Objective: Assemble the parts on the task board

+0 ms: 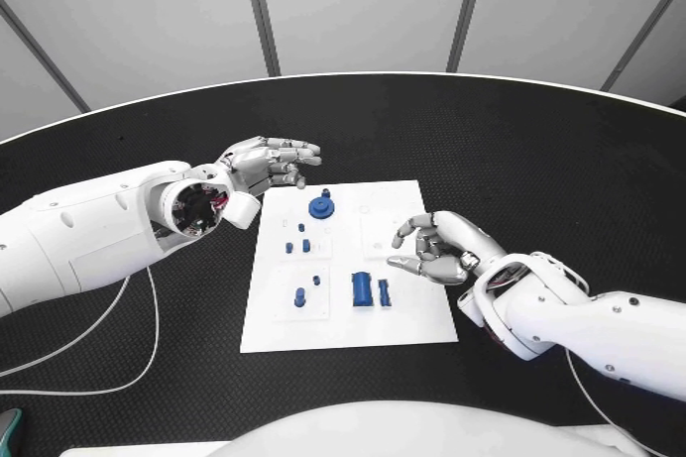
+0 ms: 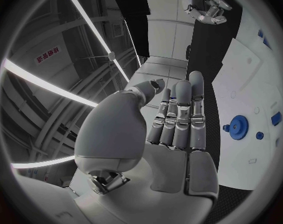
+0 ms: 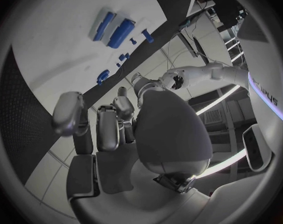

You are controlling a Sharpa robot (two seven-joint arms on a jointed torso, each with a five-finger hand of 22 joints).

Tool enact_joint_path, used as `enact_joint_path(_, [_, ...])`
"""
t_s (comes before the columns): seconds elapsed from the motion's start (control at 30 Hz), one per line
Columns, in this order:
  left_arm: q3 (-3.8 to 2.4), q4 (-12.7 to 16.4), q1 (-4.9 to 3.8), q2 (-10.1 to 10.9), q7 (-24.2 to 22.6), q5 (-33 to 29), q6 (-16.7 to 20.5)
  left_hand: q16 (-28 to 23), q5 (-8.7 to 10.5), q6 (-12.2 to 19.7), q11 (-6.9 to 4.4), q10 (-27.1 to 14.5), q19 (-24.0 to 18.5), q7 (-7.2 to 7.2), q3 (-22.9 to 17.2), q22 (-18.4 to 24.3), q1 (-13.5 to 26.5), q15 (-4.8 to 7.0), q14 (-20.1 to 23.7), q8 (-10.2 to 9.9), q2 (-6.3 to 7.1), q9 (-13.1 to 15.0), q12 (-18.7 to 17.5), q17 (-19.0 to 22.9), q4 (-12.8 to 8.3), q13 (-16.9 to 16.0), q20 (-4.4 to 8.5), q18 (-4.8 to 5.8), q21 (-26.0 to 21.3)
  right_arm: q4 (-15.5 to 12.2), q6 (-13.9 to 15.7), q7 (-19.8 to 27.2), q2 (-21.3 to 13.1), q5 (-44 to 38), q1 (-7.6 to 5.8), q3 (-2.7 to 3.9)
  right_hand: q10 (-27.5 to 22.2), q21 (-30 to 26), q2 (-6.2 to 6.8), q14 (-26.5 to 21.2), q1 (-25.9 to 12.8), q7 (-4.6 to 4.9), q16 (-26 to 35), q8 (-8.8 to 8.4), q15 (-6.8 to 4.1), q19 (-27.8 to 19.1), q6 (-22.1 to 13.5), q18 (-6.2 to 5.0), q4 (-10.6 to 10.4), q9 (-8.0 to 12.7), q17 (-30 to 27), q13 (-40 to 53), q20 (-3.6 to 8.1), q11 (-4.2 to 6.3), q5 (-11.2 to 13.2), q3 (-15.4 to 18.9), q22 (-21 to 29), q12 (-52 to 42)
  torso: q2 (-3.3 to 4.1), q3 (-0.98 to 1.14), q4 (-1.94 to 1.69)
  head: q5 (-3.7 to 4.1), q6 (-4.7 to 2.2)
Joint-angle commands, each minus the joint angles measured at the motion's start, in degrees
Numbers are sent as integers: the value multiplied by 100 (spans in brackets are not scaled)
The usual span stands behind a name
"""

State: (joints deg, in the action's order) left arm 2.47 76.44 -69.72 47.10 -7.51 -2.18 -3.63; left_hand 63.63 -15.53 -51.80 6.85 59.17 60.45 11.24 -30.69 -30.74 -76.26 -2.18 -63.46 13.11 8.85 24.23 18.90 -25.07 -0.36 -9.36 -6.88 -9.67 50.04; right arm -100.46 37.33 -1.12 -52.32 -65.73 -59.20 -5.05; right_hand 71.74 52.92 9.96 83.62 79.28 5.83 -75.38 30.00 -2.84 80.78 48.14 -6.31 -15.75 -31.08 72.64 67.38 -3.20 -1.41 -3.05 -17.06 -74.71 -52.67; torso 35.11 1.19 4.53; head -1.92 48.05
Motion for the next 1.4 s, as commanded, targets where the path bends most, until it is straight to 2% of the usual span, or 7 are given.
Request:
enact_joint_path(0.03, [1,-43,11,-31,-76,-89,57,35,1,39,13,-49,14,-6,4,10,4,-11,42,33,-23,-6,22,8,46,-9,-23,-89,-40,275,-83,686,-10,1830,-226,2,-871,-2610,-42,-637,181,155,1604,-263,124,-721,-94,-346,-73,210,-1327,-1214,-98,-115,-20,-34,908,1780,-135,-63,104,-44,-72])
enact_joint_path(0.83, [2,-972,251,-686,-1178,-1285,1139,-4138,26,615,473,-531,-1699,61,140,2286,19,-809,2084,-110,85,-593,-1033,1792,639,575,-973,29,-3840,2459,-957,2343,765,4801,-680,173,-1034,-4922,-152,-2441,213,581,6689,-1817,954,-2597,-6,-345,-14,1185,-4851,-5820,-918,-716,-116,-67,4292,4890,-503,-155,251,-386,-1081])
enact_joint_path(0.87, [2,-943,235,-654,-1163,-1262,1119,-6363,1553,5180,-685,-5917,-6045,-1124,3069,3074,2342,218,6346,-1311,-885,-2423,-1890,2507,36,936,688,967,-5004,2411,-942,2327,738,4792,-679,171,-2890,-5292,-996,-4232,-2218,-583,7538,-3000,284,-3834,-4814,631,1575,3108,-7264,-6738,320,141,305,1706,7471,5267,-438,-154,241,-352,-1014])
enact_joint_path(0.93, [0,-922,242,-650,-1172,-1248,1153,-6363,1553,5180,-685,-5917,-6045,-1124,3069,3074,2539,218,6346,-1311,-885,-2423,-1890,2507,36,936,688,967,-5004,2385,-911,2342,738,4826,-668,178,-3073,-5292,-996,-8362,-2468,-583,7538,-3000,284,-8078,-4814,631,1575,3108,-7264,-6738,320,141,305,1706,7471,5267,-437,-153,224,-339,-1023])
enact_joint_path(0.97, [-4,-886,253,-643,-1189,-1225,1210,-6363,1553,5180,-685,-5917,-6045,-1124,3069,3074,2871,218,6346,-1311,-885,-2423,-1890,2507,36,936,688,967,-5004,2341,-859,2366,739,4883,-649,188,-7174,-5292,-996,-8362,-2670,-583,7538,-3000,284,-8078,-4814,631,1575,3108,-7264,-6738,320,141,305,1706,7471,5267,-436,-152,206,-325,-1032])
enact_joint_path(1.13, [-31,-641,330,-599,-1303,-1068,1600,-6363,1553,5180,-685,-5917,-6045,-1124,3069,3074,7626,218,6346,-1311,-885,-2423,-1890,2507,36,936,688,967,-5004,2040,-500,2535,745,5277,-520,262,-7174,-5292,-996,-8362,-3688,-583,7538,-3000,284,-8078,-4814,631,1575,3108,-7264,-6738,320,141,305,1706,7471,5267,-422,-142,-2,-161,-1138])
enact_joint_path(1.4, [-119,175,586,-453,-1682,-541,2901,-6363,1553,5180,-685,-5917,-6045,-1124,3069,3074,7626,218,6346,-1311,-885,-2423,-1890,2507,36,936,688,967,-5004,1277,409,2964,758,6276,-193,449,-7174,-5292,-996,-8362,-7928,-583,7538,-3000,284,-8078,-4814,631,1575,3108,-7264,-6738,320,141,305,1706,7471,5267,-397,-122,-401,151,-1341])
